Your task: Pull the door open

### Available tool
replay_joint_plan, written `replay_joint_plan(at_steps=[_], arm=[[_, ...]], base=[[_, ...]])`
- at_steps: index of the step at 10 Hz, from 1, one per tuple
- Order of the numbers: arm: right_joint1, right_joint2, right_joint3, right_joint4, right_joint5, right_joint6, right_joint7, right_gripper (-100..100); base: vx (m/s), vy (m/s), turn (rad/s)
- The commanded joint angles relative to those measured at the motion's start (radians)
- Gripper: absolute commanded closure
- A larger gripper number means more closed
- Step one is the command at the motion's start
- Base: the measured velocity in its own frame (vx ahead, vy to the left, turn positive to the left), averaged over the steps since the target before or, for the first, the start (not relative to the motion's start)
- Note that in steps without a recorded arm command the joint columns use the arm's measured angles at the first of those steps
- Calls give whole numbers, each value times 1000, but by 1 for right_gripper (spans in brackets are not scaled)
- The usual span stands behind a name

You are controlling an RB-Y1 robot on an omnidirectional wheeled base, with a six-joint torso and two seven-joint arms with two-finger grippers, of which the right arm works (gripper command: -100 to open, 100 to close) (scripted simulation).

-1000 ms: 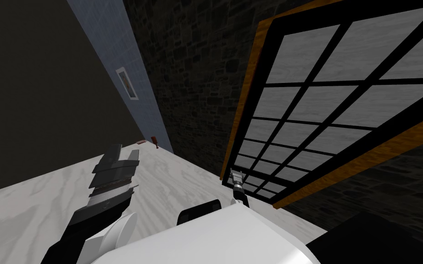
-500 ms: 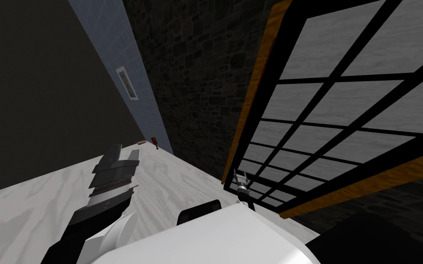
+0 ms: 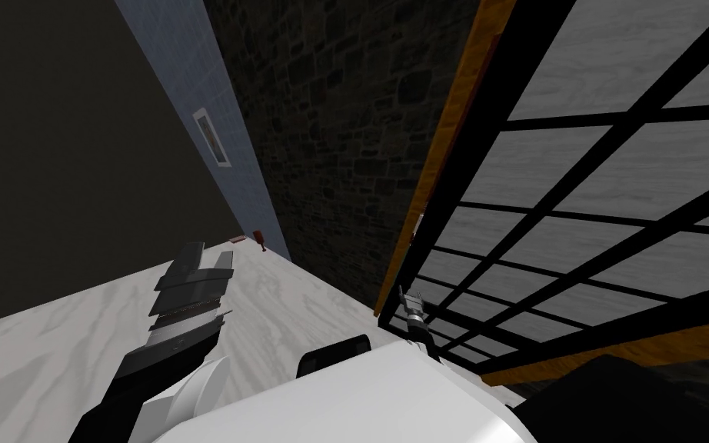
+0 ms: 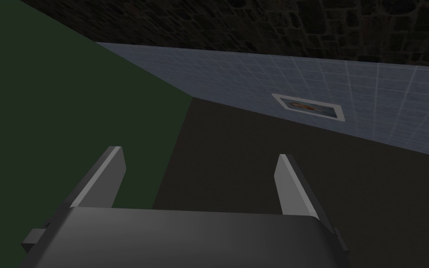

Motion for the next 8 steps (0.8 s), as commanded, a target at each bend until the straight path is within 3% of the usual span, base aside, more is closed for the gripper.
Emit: replay_joint_plan(at_steps=[1, 2, 3, 4, 8], arm=[[8, -22, -1, 13, -1, -6, -33, -100], [10, -33, -2, 21, -1, -9, -50, -100], [8, -27, -1, 19, 0, -8, -40, -100], [8, -27, -1, 19, 0, -8, -40, 100], [8, -27, -1, 19, 0, -8, -40, 100]], base=[[158, -18, 38], [197, -4, 32], [87, -2, -3], [-19, 0, -9], [-17, -1, 7]])
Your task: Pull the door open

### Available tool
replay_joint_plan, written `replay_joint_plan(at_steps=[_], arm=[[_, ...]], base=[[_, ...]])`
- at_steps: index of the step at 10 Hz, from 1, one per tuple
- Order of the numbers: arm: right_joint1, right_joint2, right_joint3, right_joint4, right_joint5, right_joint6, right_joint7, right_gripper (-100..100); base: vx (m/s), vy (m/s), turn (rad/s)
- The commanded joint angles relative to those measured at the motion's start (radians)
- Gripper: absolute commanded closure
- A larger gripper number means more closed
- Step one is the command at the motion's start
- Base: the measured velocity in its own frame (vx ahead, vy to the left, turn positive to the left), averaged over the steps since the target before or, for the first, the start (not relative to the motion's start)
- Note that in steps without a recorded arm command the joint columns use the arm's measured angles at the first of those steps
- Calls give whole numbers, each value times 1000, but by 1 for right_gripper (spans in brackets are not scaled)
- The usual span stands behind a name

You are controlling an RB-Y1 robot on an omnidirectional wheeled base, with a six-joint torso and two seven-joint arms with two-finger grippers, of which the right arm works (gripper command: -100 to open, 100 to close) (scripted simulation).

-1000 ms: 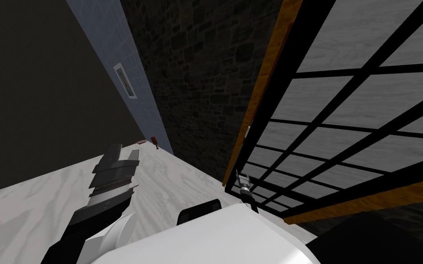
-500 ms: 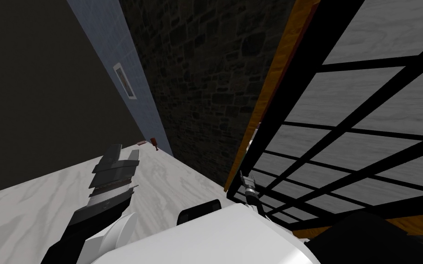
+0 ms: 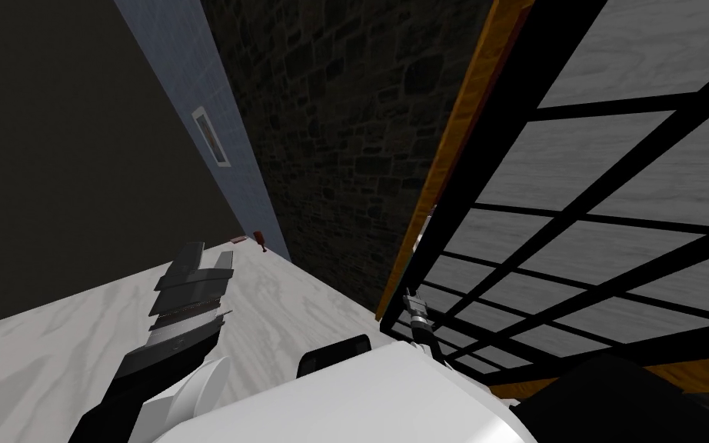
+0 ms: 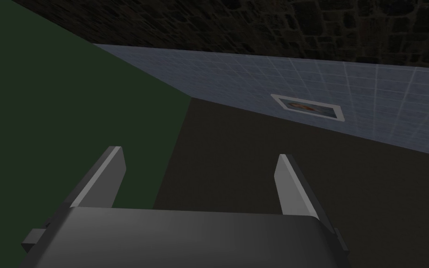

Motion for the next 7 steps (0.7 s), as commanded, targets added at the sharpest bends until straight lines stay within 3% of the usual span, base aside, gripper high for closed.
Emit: replay_joint_plan(at_steps=[1, 3, 7], arm=[[1, 0, -1, 0, -1, -2, -1, 100], [7, -9, 25, -15, 14, -1, -16, 100], [22, -30, 81, -47, 44, -4, -51, 100]], base=[[0, 0, 0], [-162, -7, 57], [-238, 10, 60]])
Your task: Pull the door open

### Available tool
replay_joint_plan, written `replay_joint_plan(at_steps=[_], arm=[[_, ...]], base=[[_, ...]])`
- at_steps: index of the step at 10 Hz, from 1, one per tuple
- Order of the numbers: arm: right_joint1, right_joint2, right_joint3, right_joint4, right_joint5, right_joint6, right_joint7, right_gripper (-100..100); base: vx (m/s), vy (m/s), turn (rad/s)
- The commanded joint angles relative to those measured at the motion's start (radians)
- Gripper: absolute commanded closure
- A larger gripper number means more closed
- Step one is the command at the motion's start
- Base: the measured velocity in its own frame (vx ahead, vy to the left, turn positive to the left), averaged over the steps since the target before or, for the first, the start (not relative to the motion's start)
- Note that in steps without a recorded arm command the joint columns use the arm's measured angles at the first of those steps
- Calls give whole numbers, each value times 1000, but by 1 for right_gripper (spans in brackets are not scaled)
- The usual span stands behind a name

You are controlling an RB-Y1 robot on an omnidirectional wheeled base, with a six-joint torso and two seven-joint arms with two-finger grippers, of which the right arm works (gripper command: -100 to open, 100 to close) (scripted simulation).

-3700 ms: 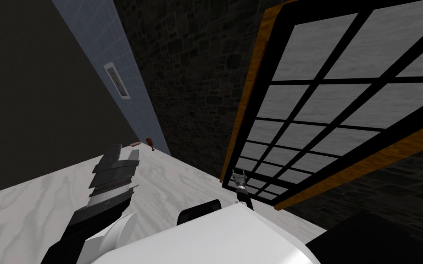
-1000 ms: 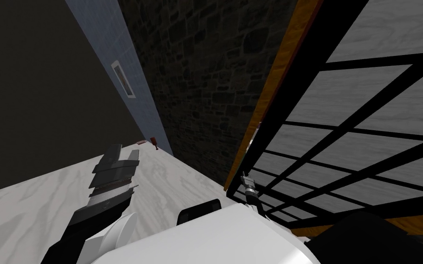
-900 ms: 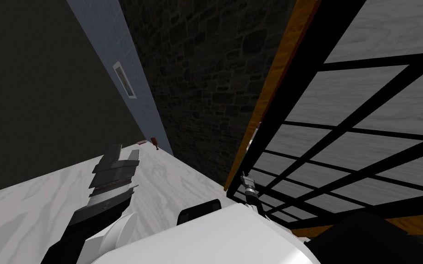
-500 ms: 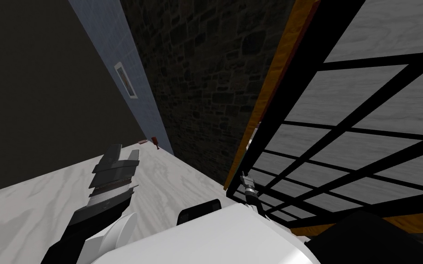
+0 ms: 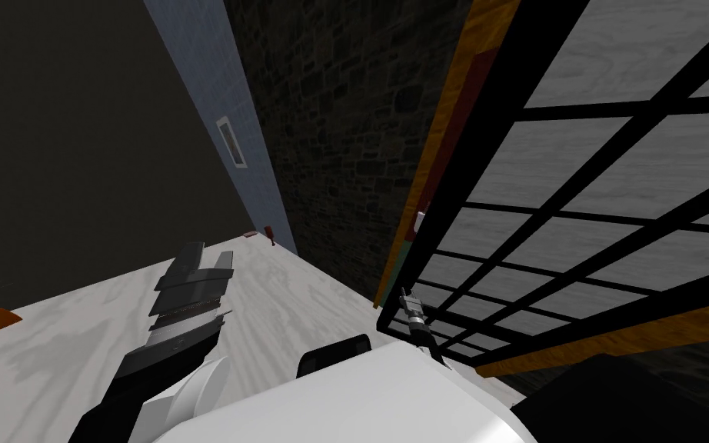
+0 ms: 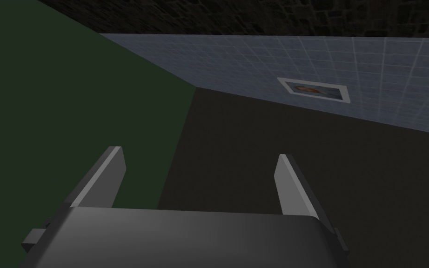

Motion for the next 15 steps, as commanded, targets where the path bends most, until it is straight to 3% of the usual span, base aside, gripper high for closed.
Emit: replay_joint_plan(at_steps=[1, 3, 10, 12, 15], arm=[[12, -9, 24, -24, 12, 0, -13, 100], [10, -8, 28, -19, 15, 0, -15, 100], [48, -61, 129, -55, 72, -43, -76, 100], [49, -65, 130, -57, 73, -40, -77, 100], [66, -93, 175, -45, 95, -82, -118, 100]], base=[[-243, -5, 72], [-154, -6, 39], [-216, -4, 64], [-169, -9, 34], [-215, -26, 133]])
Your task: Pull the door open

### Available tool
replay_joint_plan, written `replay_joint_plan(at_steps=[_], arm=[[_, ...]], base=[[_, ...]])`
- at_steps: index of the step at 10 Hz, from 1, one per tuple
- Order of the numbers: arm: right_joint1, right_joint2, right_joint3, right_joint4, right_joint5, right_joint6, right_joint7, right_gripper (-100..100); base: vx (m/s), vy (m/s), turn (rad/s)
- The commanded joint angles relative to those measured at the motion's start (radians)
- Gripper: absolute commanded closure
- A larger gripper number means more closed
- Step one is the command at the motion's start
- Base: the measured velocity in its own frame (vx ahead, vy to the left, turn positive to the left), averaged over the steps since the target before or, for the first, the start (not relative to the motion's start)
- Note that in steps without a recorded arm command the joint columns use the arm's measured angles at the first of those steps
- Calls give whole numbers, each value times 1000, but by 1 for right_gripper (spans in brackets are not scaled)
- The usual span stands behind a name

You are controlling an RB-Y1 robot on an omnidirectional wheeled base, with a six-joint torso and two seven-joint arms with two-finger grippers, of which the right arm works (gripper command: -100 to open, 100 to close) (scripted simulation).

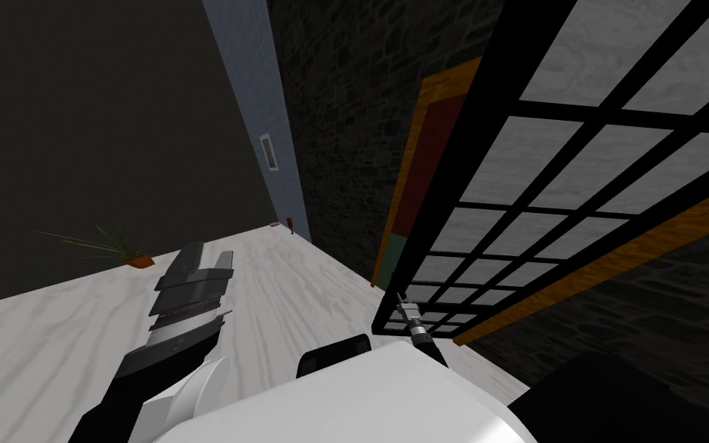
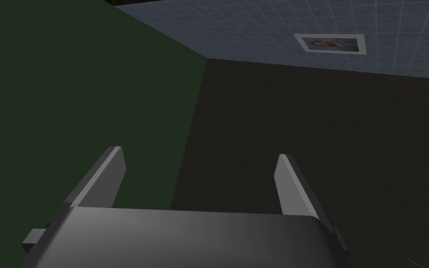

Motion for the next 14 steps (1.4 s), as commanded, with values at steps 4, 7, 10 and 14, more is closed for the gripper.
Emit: replay_joint_plan(at_steps=[4, 7, 10, 14], arm=[[23, -40, 61, 19, 31, -66, -59, 100], [22, -42, 73, 34, 37, -78, -71, 100], [26, -58, 95, 54, 48, -111, -97, 100], [33, -79, 124, 82, 62, -156, -133, 100]], base=[[-255, -32, 127], [-151, -3, 93], [-192, -38, 113], [-208, -35, 131]])
